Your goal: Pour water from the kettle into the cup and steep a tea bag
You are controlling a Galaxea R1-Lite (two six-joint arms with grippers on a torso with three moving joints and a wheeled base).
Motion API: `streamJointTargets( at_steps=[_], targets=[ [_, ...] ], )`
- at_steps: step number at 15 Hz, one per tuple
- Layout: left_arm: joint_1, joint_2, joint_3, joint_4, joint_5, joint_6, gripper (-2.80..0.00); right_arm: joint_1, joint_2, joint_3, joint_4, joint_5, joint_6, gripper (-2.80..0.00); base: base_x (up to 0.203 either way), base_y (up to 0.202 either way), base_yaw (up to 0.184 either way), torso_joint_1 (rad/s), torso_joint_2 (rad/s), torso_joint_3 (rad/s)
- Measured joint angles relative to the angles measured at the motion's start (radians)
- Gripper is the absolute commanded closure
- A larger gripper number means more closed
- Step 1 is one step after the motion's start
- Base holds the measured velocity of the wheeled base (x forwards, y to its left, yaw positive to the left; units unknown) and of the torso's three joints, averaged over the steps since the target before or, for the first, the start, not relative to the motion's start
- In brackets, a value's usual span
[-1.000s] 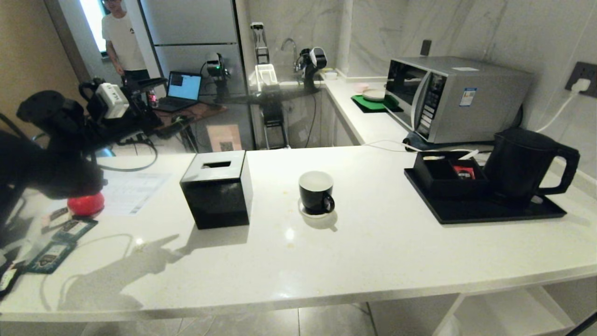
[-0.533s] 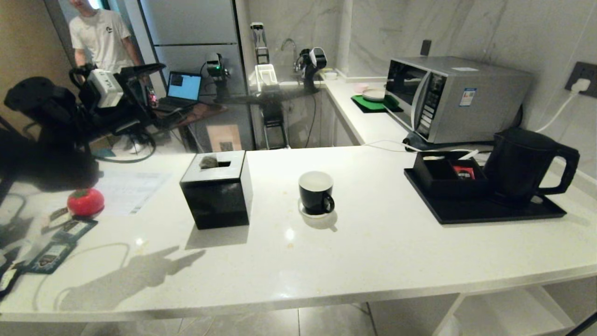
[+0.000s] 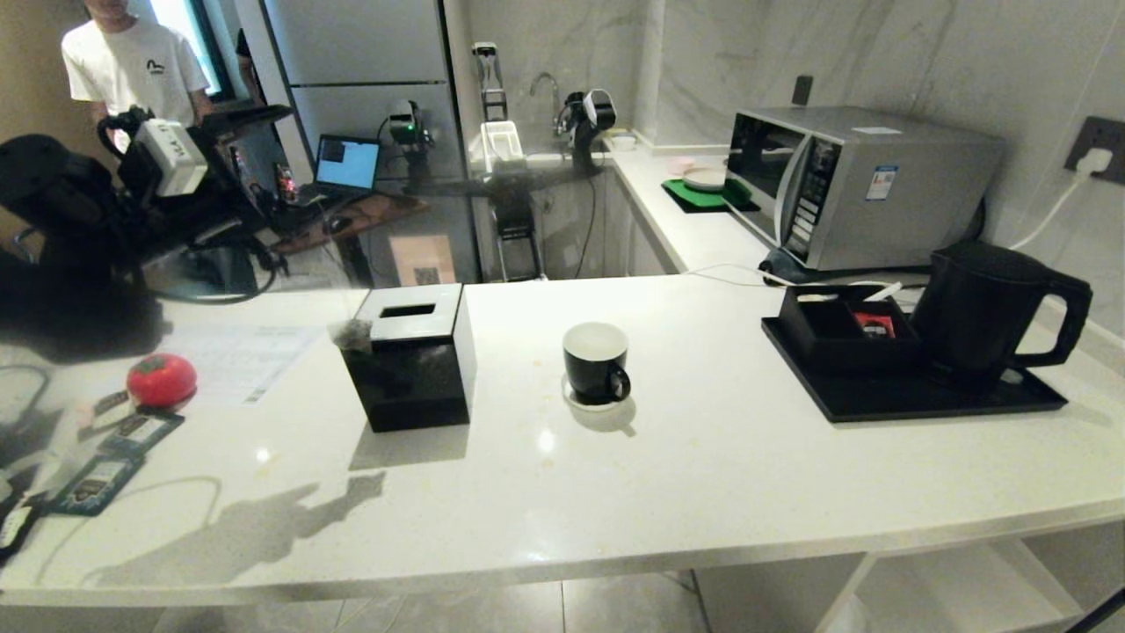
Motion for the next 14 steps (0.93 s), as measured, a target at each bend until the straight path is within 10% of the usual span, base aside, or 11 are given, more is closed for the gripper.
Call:
streamJointTargets(
  at_steps=[14],
  targets=[
    [0.040, -0.121, 0.121, 0.085, 0.003, -0.115, -2.80, 0.000, 0.000, 0.000, 0.000, 0.000, 0.000, 0.00, 0.000, 0.000, 0.000, 0.000, 0.00, 0.000]
  ],
)
